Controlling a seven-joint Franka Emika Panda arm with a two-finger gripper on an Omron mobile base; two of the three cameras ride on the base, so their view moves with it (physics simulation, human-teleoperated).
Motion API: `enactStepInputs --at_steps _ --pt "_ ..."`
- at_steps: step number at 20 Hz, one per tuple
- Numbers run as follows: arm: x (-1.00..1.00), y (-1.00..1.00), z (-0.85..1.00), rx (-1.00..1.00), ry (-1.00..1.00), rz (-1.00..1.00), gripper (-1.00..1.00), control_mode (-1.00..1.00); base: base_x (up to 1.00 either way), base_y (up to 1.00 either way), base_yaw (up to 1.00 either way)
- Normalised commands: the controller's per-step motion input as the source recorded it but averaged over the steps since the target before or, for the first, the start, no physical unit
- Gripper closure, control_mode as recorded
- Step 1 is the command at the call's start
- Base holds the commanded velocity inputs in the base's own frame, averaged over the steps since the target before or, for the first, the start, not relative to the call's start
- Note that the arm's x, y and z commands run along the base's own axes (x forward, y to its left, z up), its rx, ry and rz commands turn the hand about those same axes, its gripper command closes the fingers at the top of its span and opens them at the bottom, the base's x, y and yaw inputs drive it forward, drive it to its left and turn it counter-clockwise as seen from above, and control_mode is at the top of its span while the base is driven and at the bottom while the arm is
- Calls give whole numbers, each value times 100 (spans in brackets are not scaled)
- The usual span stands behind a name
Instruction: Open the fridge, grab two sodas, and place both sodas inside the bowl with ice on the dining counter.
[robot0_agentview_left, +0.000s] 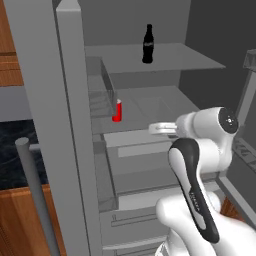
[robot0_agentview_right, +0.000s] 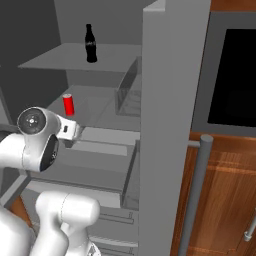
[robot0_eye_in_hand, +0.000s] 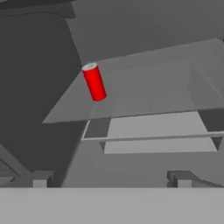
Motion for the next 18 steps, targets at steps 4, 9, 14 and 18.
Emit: enactStepInputs --at_steps 4,9,14,18 --pt "27 32 0 -5 -42 16 -100 -100 0 0 0" --pt "35 0 -21 -1 -25 7 -100 -100 0 0 0" --pt "41 6 -10 0 -19 5 -100 -100 0 0 0" --pt "34 7 -5 0 -13 2 -100 -100 0 0 0"
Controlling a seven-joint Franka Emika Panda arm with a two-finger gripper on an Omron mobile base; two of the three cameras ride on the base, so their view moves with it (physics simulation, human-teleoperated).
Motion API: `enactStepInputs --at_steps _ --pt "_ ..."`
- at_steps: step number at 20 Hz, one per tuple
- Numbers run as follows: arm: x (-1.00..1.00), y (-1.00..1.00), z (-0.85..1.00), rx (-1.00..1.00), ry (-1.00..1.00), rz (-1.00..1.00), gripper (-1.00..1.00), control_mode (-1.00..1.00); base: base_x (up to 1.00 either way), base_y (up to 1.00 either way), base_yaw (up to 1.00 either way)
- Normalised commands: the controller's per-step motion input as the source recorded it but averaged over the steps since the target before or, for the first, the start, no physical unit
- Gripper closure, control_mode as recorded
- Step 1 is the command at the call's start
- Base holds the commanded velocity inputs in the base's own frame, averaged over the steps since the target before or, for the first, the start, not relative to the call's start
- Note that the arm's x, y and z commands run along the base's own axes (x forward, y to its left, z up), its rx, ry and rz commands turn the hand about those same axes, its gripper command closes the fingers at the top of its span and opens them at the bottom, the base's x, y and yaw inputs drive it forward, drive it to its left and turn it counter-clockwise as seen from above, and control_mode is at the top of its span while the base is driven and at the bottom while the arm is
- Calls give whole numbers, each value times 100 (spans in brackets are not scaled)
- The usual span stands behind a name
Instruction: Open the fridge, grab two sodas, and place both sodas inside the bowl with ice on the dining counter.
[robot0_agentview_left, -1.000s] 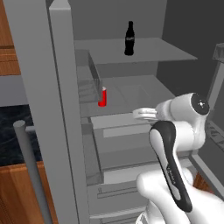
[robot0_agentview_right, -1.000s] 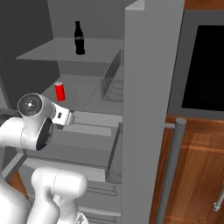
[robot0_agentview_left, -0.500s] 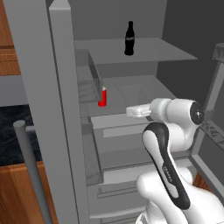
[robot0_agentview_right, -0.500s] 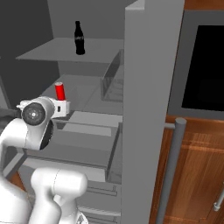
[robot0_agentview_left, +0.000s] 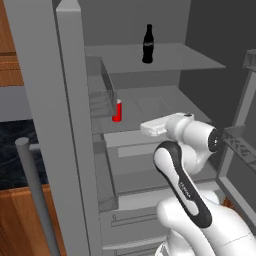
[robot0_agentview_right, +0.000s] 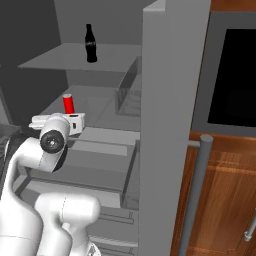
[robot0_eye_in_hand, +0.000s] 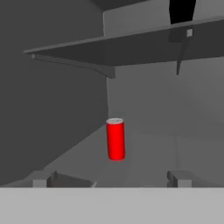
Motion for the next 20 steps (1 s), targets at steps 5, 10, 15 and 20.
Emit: enactStepInputs --at_steps 5,10,15,20 --pt "9 1 -2 0 0 0 -100 -100 0 0 0" --pt "36 12 0 0 0 0 -100 -100 0 0 0" --pt "38 21 0 -1 1 0 -100 -100 0 0 0" --pt "38 7 -1 -1 0 0 -100 -100 0 0 0"
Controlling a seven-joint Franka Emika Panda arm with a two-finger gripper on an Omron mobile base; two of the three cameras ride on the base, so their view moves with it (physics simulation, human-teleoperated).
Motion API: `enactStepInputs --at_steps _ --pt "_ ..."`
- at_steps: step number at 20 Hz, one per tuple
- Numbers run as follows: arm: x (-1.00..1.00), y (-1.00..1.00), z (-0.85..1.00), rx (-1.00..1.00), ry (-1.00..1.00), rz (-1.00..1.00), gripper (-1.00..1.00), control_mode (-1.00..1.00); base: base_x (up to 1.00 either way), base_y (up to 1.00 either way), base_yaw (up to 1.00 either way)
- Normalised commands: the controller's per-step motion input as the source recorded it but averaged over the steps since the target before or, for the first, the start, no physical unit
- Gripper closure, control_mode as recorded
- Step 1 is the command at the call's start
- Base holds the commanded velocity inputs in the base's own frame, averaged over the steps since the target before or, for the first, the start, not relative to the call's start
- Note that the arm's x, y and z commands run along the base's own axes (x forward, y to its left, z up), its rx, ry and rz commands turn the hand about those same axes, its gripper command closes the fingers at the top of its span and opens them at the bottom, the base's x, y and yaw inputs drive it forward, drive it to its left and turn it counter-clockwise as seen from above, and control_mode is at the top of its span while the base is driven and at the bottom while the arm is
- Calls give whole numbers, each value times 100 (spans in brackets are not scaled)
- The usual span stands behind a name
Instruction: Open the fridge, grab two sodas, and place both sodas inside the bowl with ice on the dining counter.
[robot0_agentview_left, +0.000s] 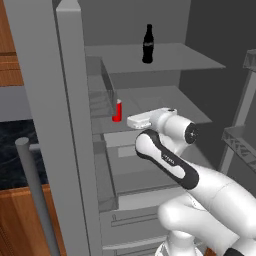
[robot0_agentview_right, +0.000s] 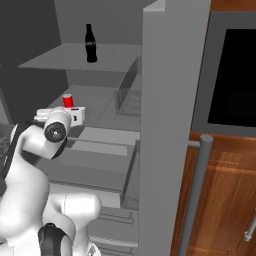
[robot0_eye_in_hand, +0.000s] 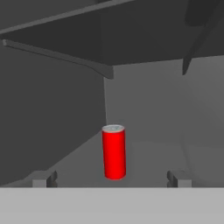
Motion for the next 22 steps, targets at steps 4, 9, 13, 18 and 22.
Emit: enactStepInputs --at_steps 4,9,13,18,22 --pt "40 7 -1 0 0 0 -100 -100 0 0 0" --pt "38 18 -8 0 0 0 -100 -100 0 0 0" --pt "35 20 -19 0 0 0 -100 -100 0 0 0" --pt "36 9 -10 0 0 0 -100 -100 0 0 0" --pt "38 0 -8 0 0 0 -100 -100 0 0 0"
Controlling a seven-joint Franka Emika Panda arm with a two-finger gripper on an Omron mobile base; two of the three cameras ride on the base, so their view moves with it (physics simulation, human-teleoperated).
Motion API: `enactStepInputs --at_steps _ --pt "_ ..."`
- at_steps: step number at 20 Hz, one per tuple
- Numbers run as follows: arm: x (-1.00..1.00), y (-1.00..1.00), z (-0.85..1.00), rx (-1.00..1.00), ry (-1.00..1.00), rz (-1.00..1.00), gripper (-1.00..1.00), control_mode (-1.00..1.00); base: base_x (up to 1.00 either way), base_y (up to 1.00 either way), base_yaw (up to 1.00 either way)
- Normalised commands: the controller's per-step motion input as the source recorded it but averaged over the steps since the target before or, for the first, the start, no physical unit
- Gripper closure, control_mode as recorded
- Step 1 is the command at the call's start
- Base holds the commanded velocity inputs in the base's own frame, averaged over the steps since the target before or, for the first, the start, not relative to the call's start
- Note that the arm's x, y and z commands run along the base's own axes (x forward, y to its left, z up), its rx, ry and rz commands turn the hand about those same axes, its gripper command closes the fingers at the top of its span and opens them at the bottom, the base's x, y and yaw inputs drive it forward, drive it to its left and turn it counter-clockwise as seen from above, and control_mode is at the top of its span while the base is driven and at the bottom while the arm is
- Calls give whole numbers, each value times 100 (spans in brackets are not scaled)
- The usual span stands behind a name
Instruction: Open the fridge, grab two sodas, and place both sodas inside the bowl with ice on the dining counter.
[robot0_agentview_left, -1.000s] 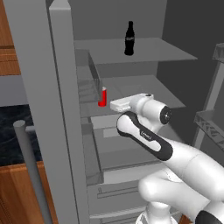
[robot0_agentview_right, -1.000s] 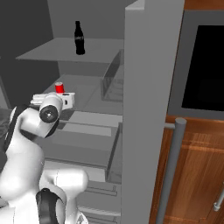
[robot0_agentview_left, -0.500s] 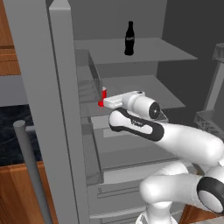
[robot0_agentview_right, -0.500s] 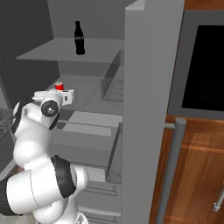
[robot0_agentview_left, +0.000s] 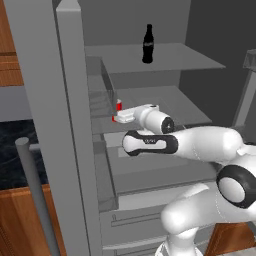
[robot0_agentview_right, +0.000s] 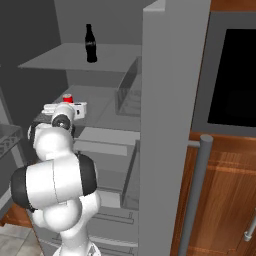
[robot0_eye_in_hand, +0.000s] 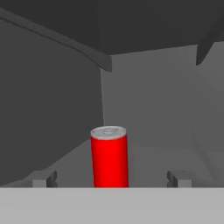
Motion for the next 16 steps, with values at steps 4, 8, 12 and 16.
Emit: enactStepInputs --at_steps 4,8,12,16 --pt "35 8 -12 0 0 0 -100 -100 0 0 0" --pt "29 17 -12 0 0 0 -100 -100 0 0 0" --pt "9 37 -6 0 0 0 -100 -100 0 0 0" --pt "0 42 -3 -1 0 1 -100 -100 0 0 0"
